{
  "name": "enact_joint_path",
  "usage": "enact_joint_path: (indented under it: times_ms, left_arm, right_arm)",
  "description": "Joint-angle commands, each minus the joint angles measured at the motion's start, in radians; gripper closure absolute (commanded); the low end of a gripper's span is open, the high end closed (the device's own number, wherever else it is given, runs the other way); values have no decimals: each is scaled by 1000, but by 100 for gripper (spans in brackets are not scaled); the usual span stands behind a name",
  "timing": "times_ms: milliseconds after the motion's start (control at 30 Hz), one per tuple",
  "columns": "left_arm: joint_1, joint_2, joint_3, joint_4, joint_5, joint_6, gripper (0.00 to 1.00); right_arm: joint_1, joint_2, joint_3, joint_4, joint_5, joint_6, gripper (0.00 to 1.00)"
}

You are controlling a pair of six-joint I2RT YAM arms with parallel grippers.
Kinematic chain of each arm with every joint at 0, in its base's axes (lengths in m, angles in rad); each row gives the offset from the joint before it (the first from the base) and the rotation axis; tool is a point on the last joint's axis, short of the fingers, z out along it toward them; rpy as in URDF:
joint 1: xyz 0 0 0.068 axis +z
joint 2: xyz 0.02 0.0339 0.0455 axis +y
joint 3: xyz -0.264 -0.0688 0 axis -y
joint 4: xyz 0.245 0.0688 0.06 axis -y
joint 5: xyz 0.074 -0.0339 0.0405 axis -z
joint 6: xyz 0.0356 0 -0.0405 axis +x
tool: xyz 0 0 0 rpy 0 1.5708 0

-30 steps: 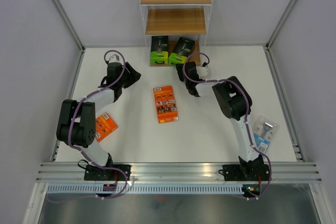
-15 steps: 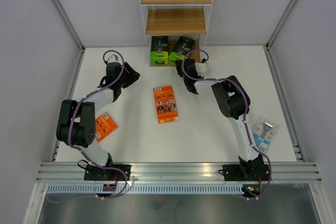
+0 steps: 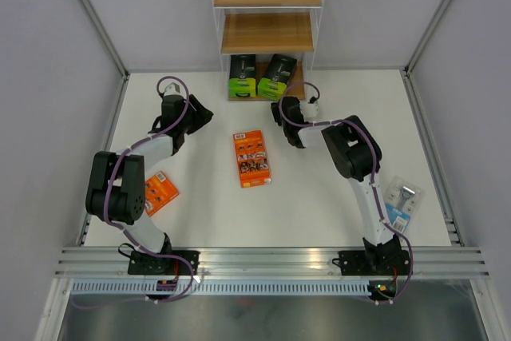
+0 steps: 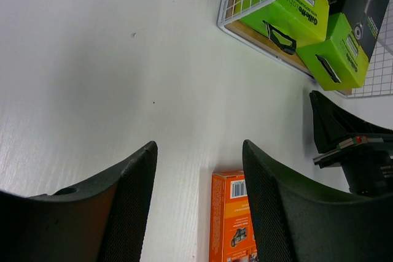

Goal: Place and organize the shaving razors onto the shelf

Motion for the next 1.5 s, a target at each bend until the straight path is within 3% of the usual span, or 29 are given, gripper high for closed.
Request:
enact_joint_path:
  times_ms: [0,233,533,667,767,900,1000,1200,1467]
  left_arm:
    - [6,-15,6,41,16,25,37]
    - [6,-15,8,41,21,22,37]
    - [8,1,14,47,28,15,37]
    - [6,-4,11,47,28,12,37]
    - [6,-9,8,46,30,14,37]
    - [6,-9,8,47,36,9,37]
    - [6,-12,8,44,35,11,37]
    - [6,-10,11,43,27,20,37]
    - [6,5,22,41,18,37,37]
  right_arm:
    - [-26,-56,-34,-17,26,-24,100]
    - [-72,-87,-71,-3,2,-67,99]
    - [-70,-62,22,-18,-129,-147,100]
    - [-61,-117,-27,-1,-141,-147,99]
    - [-54,-149,-31,-7,-175,-176,93]
    - [-34,-168,10,-47,-161,-252,76]
    - [-31,-139,112,-92,-158,-294,66]
    - [-34,-36,298,-201,-124,-349,56]
    - [-35,74,421,-225,-68,-465,54]
